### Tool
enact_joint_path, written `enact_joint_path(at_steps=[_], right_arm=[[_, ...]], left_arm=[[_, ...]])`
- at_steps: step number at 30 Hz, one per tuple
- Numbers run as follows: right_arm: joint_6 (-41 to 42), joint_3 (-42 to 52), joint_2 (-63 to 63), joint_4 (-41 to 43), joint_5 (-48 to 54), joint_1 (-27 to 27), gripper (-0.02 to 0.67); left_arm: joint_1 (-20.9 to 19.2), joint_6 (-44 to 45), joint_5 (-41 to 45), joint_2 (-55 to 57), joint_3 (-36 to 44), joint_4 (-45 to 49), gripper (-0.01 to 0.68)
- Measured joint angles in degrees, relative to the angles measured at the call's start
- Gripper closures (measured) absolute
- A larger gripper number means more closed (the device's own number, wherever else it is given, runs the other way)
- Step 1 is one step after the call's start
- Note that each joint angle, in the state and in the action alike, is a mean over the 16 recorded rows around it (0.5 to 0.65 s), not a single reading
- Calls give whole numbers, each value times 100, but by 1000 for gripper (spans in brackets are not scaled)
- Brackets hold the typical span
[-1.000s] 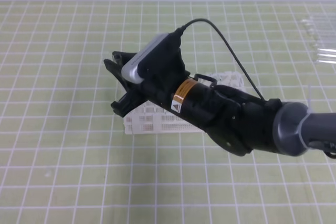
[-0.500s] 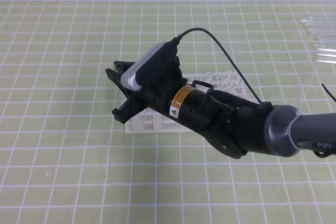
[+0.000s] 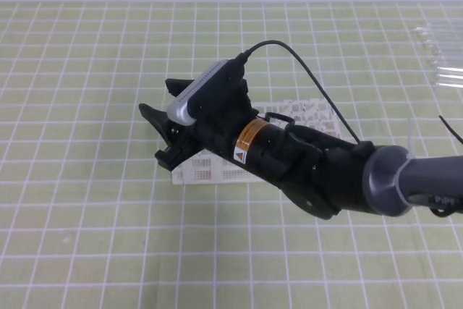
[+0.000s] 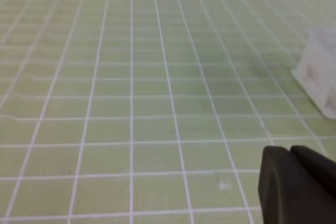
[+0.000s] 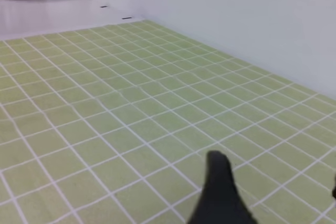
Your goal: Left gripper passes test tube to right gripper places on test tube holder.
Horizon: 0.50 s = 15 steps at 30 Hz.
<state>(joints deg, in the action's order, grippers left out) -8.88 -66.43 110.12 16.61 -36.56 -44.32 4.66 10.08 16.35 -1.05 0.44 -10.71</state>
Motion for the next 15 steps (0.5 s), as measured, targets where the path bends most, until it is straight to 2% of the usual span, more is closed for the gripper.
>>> enact_joint_path(at_steps=[7, 15], right_arm=[[0, 5, -724, 12, 862, 0, 608], [7, 8, -2265, 32, 2932, 2, 623]], left_arm=[[1, 72, 208, -8, 9, 16, 673], [3, 91, 180, -33, 25, 21, 673]])
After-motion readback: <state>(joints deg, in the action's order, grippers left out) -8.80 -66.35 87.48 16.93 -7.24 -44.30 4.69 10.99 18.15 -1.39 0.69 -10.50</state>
